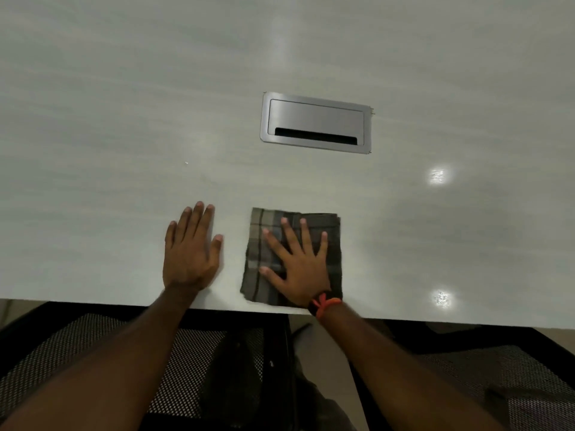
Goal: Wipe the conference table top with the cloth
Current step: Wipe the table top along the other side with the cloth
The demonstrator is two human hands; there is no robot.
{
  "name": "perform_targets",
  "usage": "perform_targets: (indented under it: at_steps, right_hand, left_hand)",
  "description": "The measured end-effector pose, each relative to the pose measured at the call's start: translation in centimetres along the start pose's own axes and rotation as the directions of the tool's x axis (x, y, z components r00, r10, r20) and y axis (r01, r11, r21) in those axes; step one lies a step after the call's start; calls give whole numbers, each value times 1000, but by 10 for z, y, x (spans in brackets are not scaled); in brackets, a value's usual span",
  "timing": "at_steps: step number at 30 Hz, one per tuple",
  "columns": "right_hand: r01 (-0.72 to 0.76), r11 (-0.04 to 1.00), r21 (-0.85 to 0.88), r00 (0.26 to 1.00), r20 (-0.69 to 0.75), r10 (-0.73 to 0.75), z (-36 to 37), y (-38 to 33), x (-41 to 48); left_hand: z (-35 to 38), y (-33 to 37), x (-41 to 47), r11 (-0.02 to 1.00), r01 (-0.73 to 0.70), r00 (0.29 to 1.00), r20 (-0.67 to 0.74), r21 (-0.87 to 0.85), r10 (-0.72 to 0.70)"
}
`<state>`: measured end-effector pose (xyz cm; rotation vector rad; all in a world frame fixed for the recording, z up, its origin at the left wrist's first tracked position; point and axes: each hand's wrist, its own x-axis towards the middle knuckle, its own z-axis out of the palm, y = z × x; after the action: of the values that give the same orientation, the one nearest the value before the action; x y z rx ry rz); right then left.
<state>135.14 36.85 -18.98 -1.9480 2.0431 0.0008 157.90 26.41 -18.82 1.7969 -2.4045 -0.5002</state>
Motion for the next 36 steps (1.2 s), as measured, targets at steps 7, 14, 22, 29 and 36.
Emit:
perform_targets:
  at_steps: [7, 14, 22, 29, 36]
  right_hand:
    - [-742, 651, 159, 648, -79, 758, -32, 111, 28]
    - [-500, 864, 51, 863, -51, 503, -8, -41, 86]
    - [-742, 652, 154, 654, -46, 755, -21, 58, 25]
    - [-761, 613, 213, 610, -87, 788, -19, -20, 103]
    - [-316, 946, 68, 942, -100, 321, -8, -62, 121]
  left_hand:
    - [1, 0, 0, 1000, 3, 1000, 0, 17, -3]
    - [4, -1, -1, 999, -5, 1000, 0, 31, 5]
    - [2, -9, 2, 995, -82, 996, -40, 49, 84]
    - [-29, -72, 49, 989, -56, 998, 7, 134, 56]
    - [-31, -71, 51, 995, -61, 998, 32, 78, 59]
